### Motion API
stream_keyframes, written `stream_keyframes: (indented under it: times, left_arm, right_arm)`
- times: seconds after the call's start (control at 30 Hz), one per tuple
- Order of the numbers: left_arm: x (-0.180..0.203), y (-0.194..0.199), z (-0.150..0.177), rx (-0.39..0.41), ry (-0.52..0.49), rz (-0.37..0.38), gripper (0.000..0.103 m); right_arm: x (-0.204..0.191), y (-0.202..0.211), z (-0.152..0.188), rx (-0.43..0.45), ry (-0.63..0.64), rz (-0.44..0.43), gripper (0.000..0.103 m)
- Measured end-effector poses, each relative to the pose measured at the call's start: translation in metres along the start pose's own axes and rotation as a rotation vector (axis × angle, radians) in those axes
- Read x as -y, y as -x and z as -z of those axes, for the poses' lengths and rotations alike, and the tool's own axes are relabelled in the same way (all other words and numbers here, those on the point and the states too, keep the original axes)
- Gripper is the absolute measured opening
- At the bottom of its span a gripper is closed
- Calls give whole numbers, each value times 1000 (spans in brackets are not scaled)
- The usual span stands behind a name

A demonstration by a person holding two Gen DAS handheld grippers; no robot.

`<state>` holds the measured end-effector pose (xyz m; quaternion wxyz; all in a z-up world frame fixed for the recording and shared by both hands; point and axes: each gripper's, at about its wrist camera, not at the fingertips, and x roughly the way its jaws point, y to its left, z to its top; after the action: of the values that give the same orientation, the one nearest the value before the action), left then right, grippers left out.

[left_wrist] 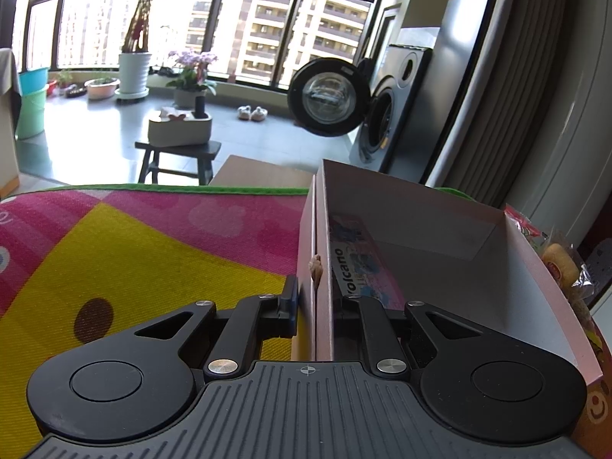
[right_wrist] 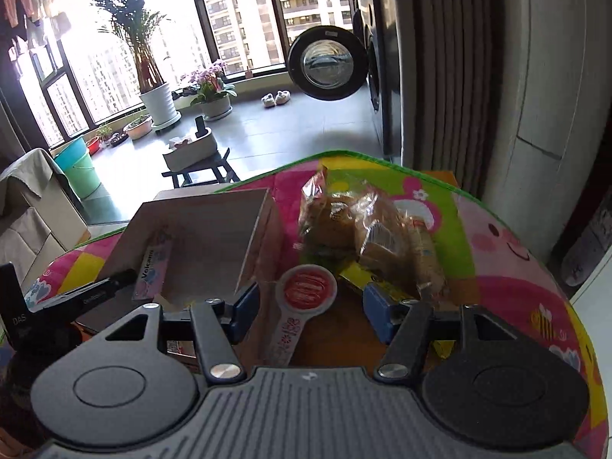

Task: Organize objects
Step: 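Grasp the red round lollipop-shaped snack by its stick with the right tool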

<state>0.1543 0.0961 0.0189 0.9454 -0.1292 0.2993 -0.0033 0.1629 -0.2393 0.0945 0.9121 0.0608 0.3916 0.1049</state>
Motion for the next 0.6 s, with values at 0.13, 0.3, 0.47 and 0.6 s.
stream_keyframes:
  times: [0.13,0.3,0.47,0.6]
  left_arm:
    - [0,0,0,1,-2,-1,14]
    - [0,0,0,1,-2,-1,14]
    - [0,0,0,2,-3,-1,14]
    - [0,0,0,2,-4,-2,14]
  right_arm:
    - [15,-33,14,-64,-84,-59,52]
    - [11,-75,21,-105,-148,-97,48]
    - [5,-96,25,-129,-165,-111,36]
    - [3,-86,28,-136,-120,-58,19]
